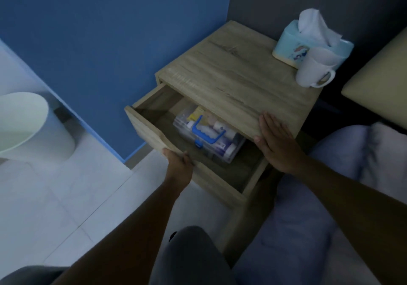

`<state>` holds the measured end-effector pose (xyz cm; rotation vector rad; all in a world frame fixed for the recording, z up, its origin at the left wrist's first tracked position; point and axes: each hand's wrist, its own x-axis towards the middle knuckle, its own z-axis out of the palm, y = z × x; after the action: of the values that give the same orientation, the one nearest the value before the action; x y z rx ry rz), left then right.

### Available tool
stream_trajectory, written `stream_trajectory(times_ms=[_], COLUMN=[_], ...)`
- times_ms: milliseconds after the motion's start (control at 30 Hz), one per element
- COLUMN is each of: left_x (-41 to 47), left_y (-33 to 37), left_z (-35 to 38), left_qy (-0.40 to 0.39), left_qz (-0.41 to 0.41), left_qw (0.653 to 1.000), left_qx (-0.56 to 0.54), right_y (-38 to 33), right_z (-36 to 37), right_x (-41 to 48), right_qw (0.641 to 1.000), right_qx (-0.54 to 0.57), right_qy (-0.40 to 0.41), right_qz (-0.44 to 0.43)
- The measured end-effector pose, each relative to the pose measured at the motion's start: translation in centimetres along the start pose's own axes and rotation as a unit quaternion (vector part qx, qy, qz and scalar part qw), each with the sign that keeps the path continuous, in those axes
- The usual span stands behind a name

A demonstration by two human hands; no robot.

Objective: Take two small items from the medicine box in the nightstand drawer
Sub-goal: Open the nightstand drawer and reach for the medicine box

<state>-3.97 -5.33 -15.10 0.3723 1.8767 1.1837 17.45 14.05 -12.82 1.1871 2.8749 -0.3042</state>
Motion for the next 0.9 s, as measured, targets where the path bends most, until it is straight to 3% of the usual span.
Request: stream_trajectory(times_ms=[667,800,900], left_x=[-3.0,-3.3,-2.7], left_y=[-3.3,-2.2,-1.7], left_z=[-3.2,-2.7,-3.2], left_qy=[0.024,0.121,0.152], left_qz=[0.002,0.153,0.223], left_qw=[1.0,0.979,0.947], left_qx=[-0.013,0.066,0.175], right_y=[0.4,-0.6,-2.8], right_z=[0.5,0.6,0.0], right_x=[0.5,0.2,-1.5], right_qw=[1.0,1.0,0.995], right_qx=[-0.011,0.003,0.086], right_qy=[-0.002,0.005,0.05], right_qz=[0.014,0.029,-0.033])
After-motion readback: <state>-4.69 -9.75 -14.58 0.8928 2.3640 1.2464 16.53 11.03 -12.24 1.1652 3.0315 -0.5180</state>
